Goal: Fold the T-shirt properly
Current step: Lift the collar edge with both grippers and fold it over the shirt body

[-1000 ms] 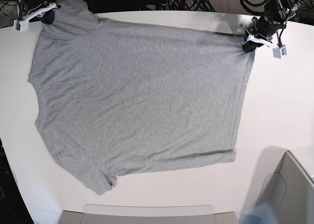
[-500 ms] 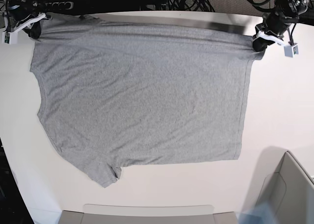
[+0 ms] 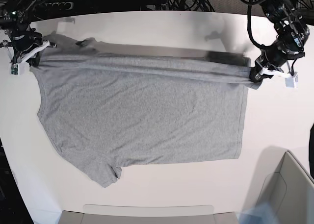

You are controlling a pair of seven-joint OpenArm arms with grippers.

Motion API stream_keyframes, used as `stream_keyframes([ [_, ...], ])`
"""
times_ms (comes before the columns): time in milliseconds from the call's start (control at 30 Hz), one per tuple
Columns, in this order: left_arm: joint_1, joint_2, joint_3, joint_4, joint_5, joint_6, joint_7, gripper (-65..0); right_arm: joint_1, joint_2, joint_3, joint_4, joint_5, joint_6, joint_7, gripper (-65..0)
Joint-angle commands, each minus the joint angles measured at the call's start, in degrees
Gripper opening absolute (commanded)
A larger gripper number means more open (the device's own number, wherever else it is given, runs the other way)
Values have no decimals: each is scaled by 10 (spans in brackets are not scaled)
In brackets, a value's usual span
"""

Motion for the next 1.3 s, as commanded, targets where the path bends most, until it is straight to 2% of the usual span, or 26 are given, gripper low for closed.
stream_keyframes([
  [0, -15, -9, -2, -4, -11, 6, 1, -650, 9, 8, -10, 10, -14, -1, 12, -650],
  [133, -39, -10, 5, -17, -11, 27, 6, -650, 41, 8, -50, 9, -65, -1, 12, -650],
  [233, -50, -33, 68, -19, -11, 55, 2, -650, 65, 9, -70, 6, -96, -1, 26, -650],
  [333, -62, -38, 123, -24, -11, 90, -31, -650, 74, 11, -103, -21, -125, -3, 70, -650],
  [433, -64, -39, 141, -33, -11, 113, -70, -650, 92, 11, -118, -55, -150, -4, 98, -650],
  [567, -66, -43, 141, -55, -11, 115, -80, -650, 114, 11, -118, -88, -149, -4, 117, -650],
  [700, -93, -70, 171, -90, -11, 116, -83, -650, 135, 15, -118, -104, -149, -4, 127, -650],
  [1000, -143, -113, 281, -173, -11, 117, -175, -650, 194, 45, -119, -181, -150, -7, 127, -650],
  [1167, -155, -116, 289, -208, -11, 117, -204, -650, 218, 53, -119, -226, -150, -7, 129, -650],
  [1267, -171, -116, 290, -226, -11, 117, -211, -650, 228, 53, -119, -259, -153, -7, 158, -650],
])
